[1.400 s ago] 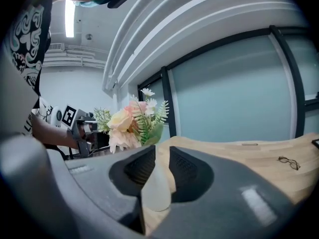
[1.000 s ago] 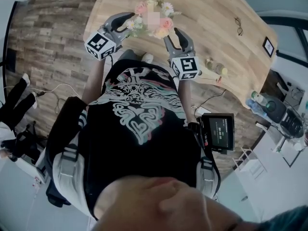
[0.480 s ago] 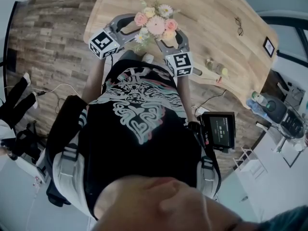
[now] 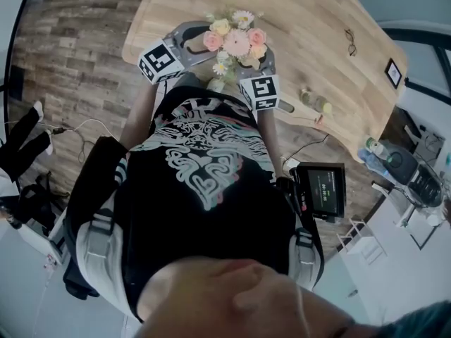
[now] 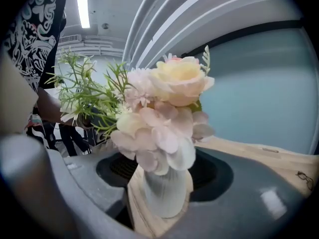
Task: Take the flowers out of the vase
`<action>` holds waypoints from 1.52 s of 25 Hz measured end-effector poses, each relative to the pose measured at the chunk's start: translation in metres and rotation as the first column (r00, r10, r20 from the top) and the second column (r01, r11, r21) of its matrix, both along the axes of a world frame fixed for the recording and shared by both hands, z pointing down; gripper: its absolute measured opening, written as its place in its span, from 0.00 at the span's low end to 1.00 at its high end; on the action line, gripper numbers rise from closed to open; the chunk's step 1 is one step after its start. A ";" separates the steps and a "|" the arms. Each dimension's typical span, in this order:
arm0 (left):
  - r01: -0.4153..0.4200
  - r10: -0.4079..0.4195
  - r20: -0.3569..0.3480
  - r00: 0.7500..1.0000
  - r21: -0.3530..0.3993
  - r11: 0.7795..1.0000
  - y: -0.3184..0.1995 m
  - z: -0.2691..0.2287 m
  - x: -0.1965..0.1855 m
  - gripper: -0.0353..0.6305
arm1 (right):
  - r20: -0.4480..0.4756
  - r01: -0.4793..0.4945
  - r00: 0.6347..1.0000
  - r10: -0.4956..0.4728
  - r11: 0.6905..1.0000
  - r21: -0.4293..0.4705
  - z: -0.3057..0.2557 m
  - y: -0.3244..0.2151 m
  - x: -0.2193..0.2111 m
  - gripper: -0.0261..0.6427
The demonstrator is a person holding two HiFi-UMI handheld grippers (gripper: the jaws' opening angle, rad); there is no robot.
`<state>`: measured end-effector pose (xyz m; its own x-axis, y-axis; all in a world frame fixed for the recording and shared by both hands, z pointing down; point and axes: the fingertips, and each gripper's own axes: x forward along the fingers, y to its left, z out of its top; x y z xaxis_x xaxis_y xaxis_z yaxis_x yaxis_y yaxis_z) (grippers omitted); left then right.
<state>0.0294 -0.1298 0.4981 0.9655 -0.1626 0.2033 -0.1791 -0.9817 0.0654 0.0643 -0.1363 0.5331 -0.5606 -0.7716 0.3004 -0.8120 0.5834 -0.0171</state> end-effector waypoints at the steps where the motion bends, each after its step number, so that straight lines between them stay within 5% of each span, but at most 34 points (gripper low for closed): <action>1: -0.002 0.002 0.000 1.000 0.002 1.000 0.000 0.000 0.000 0.39 | -0.001 -0.002 1.000 0.002 1.000 0.004 0.000 0.000 -0.001 0.50; 19: -0.048 0.049 0.006 0.999 -0.029 0.998 0.007 -0.005 0.004 0.47 | -0.066 0.025 0.997 -0.025 1.000 -0.005 0.018 -0.004 -0.019 0.48; 30: -0.084 0.084 0.011 0.996 0.027 0.996 0.014 -0.008 0.024 0.47 | -0.038 0.011 0.999 -0.011 1.000 0.016 0.004 -0.006 -0.017 0.48; 32: -0.087 0.088 -0.009 0.996 0.040 0.995 0.017 -0.010 0.026 0.42 | -0.043 0.011 0.999 -0.010 1.000 0.014 0.004 -0.006 -0.015 0.48; 35: -0.101 0.102 -0.034 0.994 0.046 0.994 0.025 -0.012 0.030 0.21 | -0.045 0.012 0.999 -0.011 1.000 0.010 0.005 -0.007 -0.016 0.48; 38: -0.086 0.088 -0.043 0.995 0.048 0.995 0.026 -0.010 0.032 0.15 | -0.040 0.010 0.999 -0.009 1.000 0.008 0.004 -0.007 -0.016 0.48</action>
<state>0.0619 -0.1036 0.4879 0.9844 -0.0862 0.1534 -0.0911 -0.9955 0.0256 0.0481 -0.1436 0.5369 -0.5557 -0.7688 0.3163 -0.8063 0.5911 0.0200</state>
